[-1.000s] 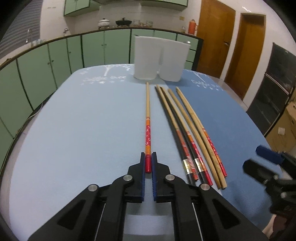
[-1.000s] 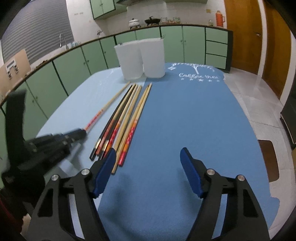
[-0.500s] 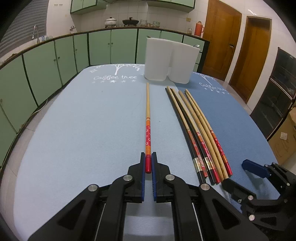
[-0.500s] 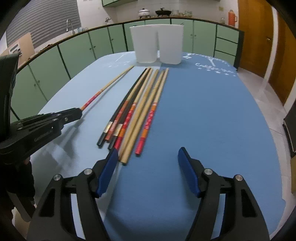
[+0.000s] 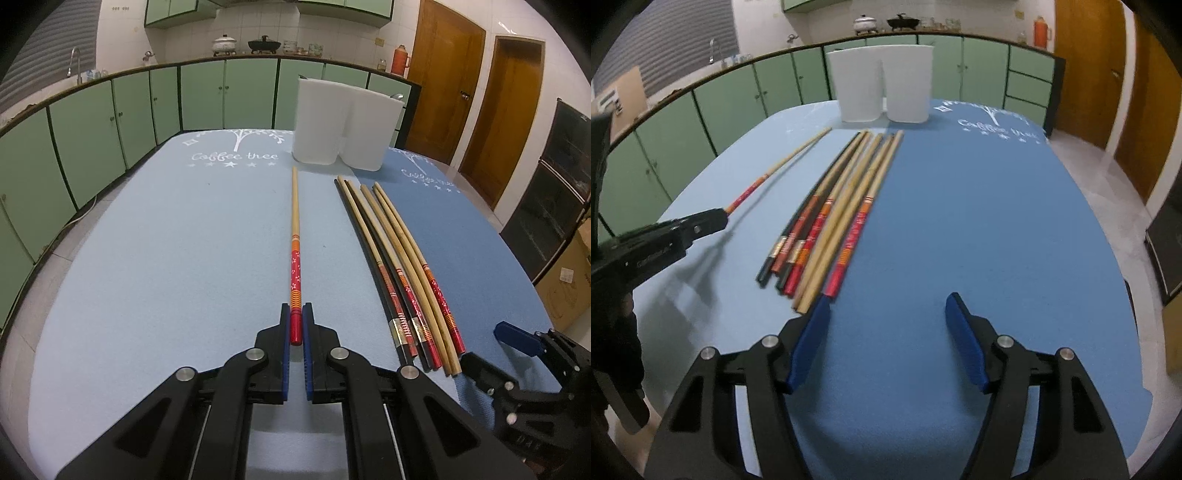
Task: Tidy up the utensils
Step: 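Close the right gripper on a red-patterned chopstick while the left gripper holds its chopstick, then lift both chopsticks, insert them into the white holder and open both grippers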
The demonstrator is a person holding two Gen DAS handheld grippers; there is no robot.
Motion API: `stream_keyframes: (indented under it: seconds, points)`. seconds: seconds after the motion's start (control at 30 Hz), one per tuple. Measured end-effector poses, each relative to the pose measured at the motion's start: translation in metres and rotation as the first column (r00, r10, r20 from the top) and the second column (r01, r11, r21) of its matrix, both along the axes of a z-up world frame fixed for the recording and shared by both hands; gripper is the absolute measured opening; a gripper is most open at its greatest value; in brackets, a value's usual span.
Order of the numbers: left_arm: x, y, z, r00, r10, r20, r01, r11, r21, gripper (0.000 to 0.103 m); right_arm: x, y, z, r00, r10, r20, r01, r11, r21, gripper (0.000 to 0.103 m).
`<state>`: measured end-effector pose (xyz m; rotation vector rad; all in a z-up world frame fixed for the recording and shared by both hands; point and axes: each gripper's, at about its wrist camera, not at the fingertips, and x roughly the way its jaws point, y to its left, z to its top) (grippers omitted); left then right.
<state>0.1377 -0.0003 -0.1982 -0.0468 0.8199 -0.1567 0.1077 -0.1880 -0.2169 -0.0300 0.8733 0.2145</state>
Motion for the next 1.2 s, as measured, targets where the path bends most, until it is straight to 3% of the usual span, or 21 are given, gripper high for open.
stream_keyframes:
  seconds: [0.23,0.53,0.8,1.0,1.2]
  points:
    - [0.0,-0.001,-0.001,1.0,0.003,-0.007,-0.003,1.0,0.002,0.006,0.008,0.015,-0.003,0.998,-0.023,0.054,0.025,0.999,-0.041,0.057]
    - [0.003,-0.006,-0.009,1.0,0.011,-0.024,-0.011,1.0,0.001,0.006,0.002,0.022,-0.004,0.995,0.0,0.1,0.002,1.0,-0.022,0.008]
    - [0.0,-0.008,0.001,1.0,-0.013,-0.011,0.014,1.0,0.004,0.006,0.01,-0.001,0.013,0.997,-0.036,0.064,0.032,0.997,0.065,0.005]
    - [-0.006,-0.01,0.031,0.999,-0.046,-0.028,0.047,0.998,0.038,0.006,0.005,-0.01,0.045,0.993,-0.018,0.118,0.011,0.998,0.056,0.005]
    - [-0.011,-0.006,0.064,0.997,-0.076,-0.008,0.076,0.997,0.027,0.006,0.002,-0.018,0.078,0.985,-0.011,0.174,0.0,0.998,0.061,0.005]
